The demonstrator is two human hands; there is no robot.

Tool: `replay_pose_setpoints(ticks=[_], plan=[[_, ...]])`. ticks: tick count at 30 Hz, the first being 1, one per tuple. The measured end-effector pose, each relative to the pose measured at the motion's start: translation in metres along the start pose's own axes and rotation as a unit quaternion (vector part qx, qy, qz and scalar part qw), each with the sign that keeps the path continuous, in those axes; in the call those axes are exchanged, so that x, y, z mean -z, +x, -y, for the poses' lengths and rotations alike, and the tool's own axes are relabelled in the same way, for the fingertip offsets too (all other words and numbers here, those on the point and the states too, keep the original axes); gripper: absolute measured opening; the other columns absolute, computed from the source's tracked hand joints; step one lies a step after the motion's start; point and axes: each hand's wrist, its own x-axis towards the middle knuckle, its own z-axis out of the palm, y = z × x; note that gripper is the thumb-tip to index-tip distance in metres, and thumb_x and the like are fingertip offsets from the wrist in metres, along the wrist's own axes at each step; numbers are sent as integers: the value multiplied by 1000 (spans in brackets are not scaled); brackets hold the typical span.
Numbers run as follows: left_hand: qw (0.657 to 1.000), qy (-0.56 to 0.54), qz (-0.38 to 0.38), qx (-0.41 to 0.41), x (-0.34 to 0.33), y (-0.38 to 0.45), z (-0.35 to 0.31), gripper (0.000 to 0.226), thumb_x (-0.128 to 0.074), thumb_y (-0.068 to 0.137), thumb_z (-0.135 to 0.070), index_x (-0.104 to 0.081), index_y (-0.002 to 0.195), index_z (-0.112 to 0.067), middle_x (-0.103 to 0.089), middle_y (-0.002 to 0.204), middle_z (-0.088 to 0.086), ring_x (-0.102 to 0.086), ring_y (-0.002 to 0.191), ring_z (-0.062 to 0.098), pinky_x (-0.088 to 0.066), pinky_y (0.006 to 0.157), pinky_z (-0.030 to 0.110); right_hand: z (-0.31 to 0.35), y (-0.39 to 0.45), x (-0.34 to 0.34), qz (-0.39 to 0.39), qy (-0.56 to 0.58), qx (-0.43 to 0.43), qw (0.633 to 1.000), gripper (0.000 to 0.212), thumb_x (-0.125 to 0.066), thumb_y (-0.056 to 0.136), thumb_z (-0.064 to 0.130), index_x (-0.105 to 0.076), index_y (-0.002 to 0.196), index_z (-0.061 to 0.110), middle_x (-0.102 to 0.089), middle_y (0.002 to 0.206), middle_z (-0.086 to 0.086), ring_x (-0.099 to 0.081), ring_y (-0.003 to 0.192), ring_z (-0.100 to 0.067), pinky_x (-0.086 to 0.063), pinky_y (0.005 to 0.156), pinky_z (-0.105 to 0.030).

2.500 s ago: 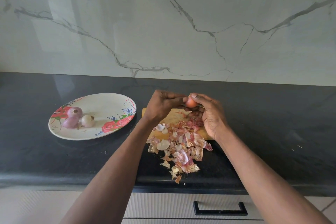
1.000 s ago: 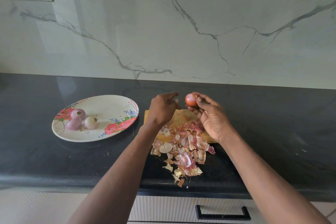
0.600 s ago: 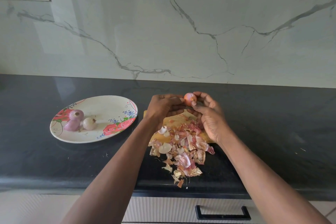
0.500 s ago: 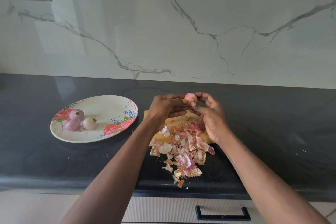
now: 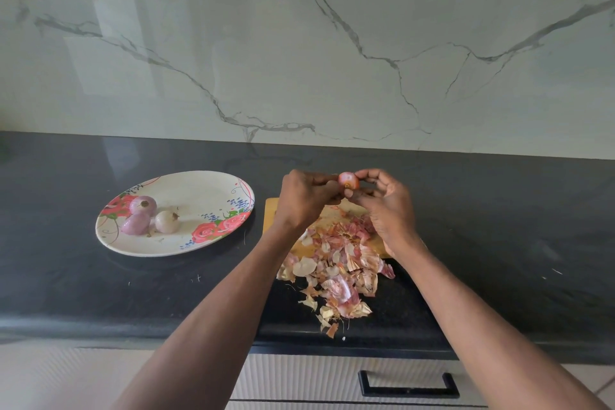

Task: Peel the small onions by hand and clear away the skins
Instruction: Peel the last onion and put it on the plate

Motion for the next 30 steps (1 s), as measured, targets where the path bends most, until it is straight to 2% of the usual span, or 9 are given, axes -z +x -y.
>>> replay_pose_setpoints(ticks=[2,5,12,20,26,30], plan=[[999,45,-9,-29,-1,1,6,16,-73,87,-10,-80,101,-8,-76,74,7,-75,71,23,-63,75,45,-2,0,1,-8,-31,10,999,32,-84,76,5,-69,102,17,-75,103,0,-72,93,-6,-60,81,-29],[998,51,1,-33,-1,2,6,20,-72,89,-12,-77,107,-5,-77,80,8,-76,73,18,-62,78,46,-4,1,1,-14,-48,16,999,32,-85,76,8,-70,104,16,-76,102,2,-72,96,-8,-60,85,-34],[999,-35,23,0,4,3,3,15,-68,94,-7,-77,99,3,-77,88,18,-76,80,32,-62,83,47,0,-1,4,-11,-29,24,999,31,-85,76,10,-70,99,24,-75,102,4,-71,97,-7,-59,87,-30],[1000,-11,-6,-8,-1,1,7,8,-73,89,-8,-81,86,-6,-76,78,15,-75,74,33,-62,78,53,-2,-3,3,-7,-43,20,999,29,-85,76,12,-70,96,25,-76,99,3,-72,96,-10,-60,86,-38],[999,23,-25,-22,-3,-1,8,9,-72,90,-10,-81,91,-9,-77,77,8,-75,71,25,-63,74,49,-4,-5,0,0,-64,27,998,27,-85,78,16,-69,96,27,-75,99,8,-71,95,-5,-60,80,-30],[1000,-13,-24,4,-3,-1,3,23,-63,93,-2,-78,80,-14,-76,75,11,-75,71,25,-63,77,46,-4,-3,-1,-7,-49,15,999,28,-85,78,12,-69,99,23,-75,100,5,-71,94,-4,-58,74,-23]])
